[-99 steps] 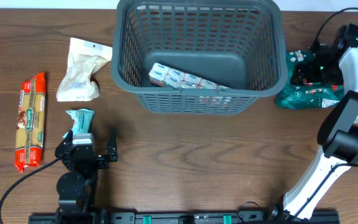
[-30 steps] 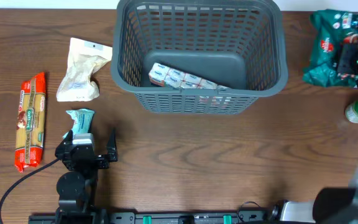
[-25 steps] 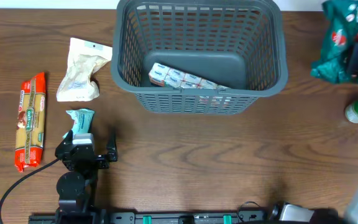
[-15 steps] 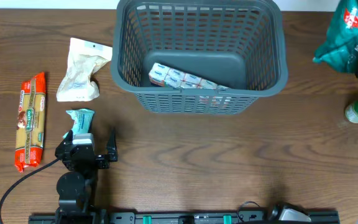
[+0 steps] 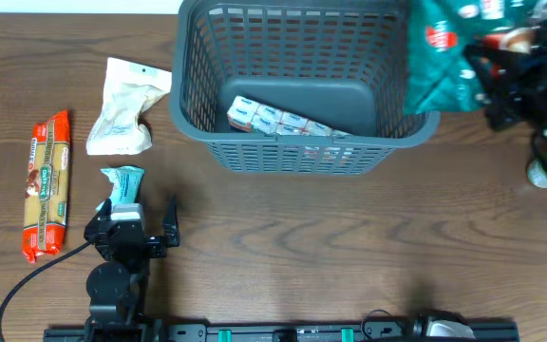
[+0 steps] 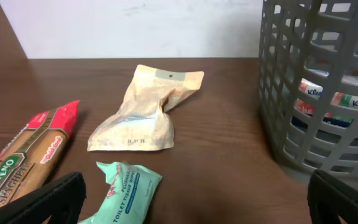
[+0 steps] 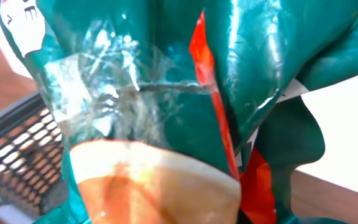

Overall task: Pack container
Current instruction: 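Lift the coffee bag and swing it over the basket, then lower the coffee bag into the basket and release it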

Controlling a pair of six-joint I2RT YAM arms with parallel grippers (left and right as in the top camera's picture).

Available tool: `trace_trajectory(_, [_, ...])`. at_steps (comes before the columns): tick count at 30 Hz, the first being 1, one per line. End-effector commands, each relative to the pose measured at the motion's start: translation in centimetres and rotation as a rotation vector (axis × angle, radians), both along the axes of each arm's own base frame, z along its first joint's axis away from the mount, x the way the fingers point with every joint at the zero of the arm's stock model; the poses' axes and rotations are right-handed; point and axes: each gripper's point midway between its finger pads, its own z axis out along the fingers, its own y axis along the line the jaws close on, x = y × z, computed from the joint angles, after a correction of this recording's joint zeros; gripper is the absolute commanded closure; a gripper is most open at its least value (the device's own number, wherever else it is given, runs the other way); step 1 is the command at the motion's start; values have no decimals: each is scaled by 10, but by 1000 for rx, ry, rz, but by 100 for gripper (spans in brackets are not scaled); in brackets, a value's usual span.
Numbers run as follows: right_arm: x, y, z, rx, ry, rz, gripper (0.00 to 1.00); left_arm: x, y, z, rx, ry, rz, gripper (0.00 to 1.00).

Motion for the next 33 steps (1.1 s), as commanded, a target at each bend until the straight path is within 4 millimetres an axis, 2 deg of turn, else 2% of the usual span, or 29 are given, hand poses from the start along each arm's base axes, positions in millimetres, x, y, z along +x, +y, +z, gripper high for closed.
trace_trajectory(1, [-8,22,28,-51,-102,33,98,0,1,-13,14,27,2,1])
trace_trajectory(8, [14,56,14,-116,-74,-1,98,0,1,-13,14,27,2,1])
trace_trajectory(11, [30,71,6,-142,-49,-15,99,0,1,-13,14,27,2,1])
trace_trajectory(15, [55,80,-5,-145,1,-77,99,0,1,-13,14,27,3,1])
trace_trajectory(19, [82,75,-24,-126,80,-170,99,0,1,-13,14,27,3,1])
trace_trajectory(24, [106,62,-61,-153,193,-302,99,0,1,-13,14,27,2,1])
trace_trajectory(29, [116,65,-91,-198,265,-322,99,0,1,-13,14,27,2,1])
trace_trajectory(33, [119,67,-106,-195,311,-330,99,0,1,-13,14,27,3,1])
